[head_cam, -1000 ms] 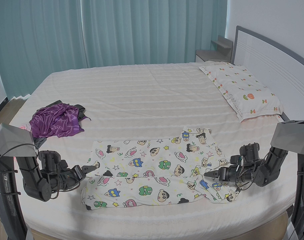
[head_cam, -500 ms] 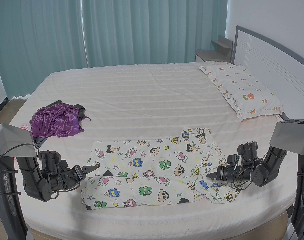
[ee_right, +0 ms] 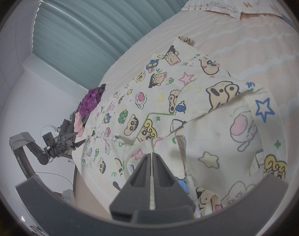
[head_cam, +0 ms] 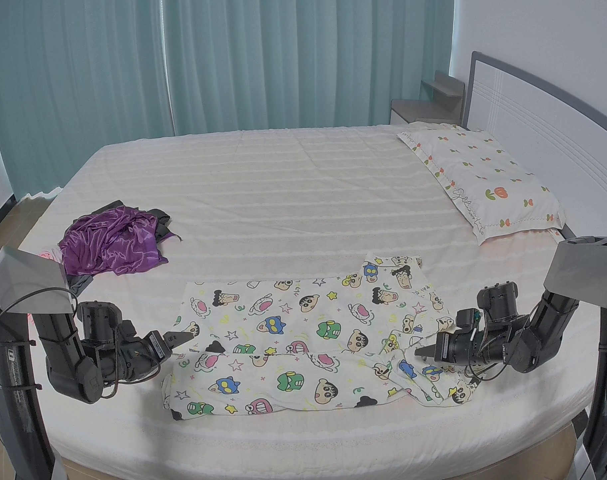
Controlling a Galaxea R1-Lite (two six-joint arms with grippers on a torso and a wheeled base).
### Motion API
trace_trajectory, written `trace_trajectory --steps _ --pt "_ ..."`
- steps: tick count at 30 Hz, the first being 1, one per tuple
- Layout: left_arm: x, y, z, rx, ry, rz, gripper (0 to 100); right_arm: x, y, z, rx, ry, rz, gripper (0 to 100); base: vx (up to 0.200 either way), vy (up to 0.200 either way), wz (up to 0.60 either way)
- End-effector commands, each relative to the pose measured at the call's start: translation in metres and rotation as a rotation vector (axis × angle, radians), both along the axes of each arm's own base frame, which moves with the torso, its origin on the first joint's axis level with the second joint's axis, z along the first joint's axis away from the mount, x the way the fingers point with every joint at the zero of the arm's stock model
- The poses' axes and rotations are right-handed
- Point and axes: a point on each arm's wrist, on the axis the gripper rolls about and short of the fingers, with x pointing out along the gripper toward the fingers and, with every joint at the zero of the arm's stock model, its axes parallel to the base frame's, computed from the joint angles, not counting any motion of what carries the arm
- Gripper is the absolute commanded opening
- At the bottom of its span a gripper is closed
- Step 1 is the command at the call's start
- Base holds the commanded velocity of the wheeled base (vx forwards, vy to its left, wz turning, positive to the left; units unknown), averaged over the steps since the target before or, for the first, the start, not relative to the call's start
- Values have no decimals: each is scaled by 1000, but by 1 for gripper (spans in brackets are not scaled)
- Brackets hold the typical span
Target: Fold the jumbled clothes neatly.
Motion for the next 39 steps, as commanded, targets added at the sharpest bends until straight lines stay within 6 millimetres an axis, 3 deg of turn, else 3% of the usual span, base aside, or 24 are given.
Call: trace_trajectory --steps 1,15,22,33,36,39 --pt "0 0 -1 0 2 2 100 -8 8 -1 -18 7 26 0 0 0 0" --pt "0 0 -1 0 2 2 100 -39 39 1 -74 -11 197 0 0 0 0" --pt "0 -1 -2 1 4 -2 100 -36 49 0 -166 -40 136 0 0 0 0" --pt "0 -1 -4 26 -20 -7 100 -43 33 44 -89 -128 112 0 0 0 0" --pt "0 -1 -4 28 -20 -8 100 -38 28 41 -97 -115 81 0 0 0 0" --pt "0 -1 -4 28 -20 -8 100 -31 26 20 -119 -61 65 0 0 0 0"
